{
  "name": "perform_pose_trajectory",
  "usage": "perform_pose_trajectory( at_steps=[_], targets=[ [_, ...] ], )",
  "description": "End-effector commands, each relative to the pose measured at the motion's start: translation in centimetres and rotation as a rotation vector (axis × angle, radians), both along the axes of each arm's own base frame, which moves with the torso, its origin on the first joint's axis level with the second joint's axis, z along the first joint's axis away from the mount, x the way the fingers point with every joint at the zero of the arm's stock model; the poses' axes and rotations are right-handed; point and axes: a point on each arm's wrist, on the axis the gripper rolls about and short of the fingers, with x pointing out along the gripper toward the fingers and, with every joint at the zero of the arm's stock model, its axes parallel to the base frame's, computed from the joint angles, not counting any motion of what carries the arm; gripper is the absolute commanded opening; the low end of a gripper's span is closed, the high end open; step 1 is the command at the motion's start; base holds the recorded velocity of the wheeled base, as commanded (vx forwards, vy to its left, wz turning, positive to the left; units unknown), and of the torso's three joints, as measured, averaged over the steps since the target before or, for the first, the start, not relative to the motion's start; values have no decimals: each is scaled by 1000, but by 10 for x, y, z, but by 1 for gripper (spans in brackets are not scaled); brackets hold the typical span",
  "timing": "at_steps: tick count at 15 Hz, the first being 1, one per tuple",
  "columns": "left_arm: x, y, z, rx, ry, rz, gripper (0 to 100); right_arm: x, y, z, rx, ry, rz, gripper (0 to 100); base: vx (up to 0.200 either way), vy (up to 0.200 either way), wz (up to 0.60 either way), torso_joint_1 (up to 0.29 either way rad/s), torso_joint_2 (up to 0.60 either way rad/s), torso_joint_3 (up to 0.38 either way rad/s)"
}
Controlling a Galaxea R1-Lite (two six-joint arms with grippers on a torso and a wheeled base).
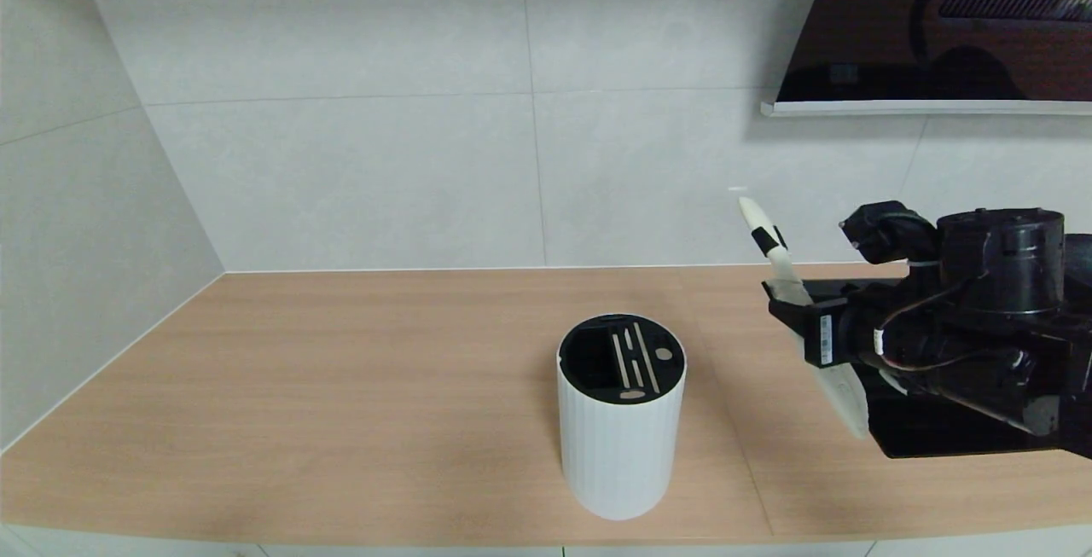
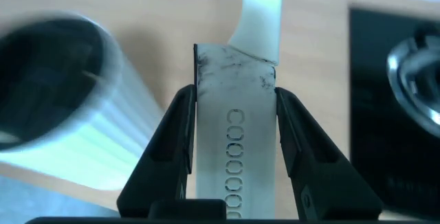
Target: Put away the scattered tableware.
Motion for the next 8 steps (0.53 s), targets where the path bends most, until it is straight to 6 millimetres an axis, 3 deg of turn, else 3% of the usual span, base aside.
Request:
perform_pose_trajectory(
  at_steps=[1, 5, 7, 8],
  targets=[
    [55, -3, 57, -37, 165, -165, 100, -12, 17, 28, 37, -68, 78, 0, 0, 0, 0, 0, 0, 0],
    [125, -28, 103, -138, 322, -376, 100, -35, 58, 38, 61, -93, 245, 0, 0, 0, 0, 0, 0, 0],
    [142, -40, 110, -214, 323, -427, 100, -52, 79, 38, 65, -92, 320, 0, 0, 0, 0, 0, 0, 0],
    [150, -48, 105, -280, 370, -457, 100, -60, 85, 36, 62, -84, 341, 0, 0, 0, 0, 0, 0, 0]
  ],
)
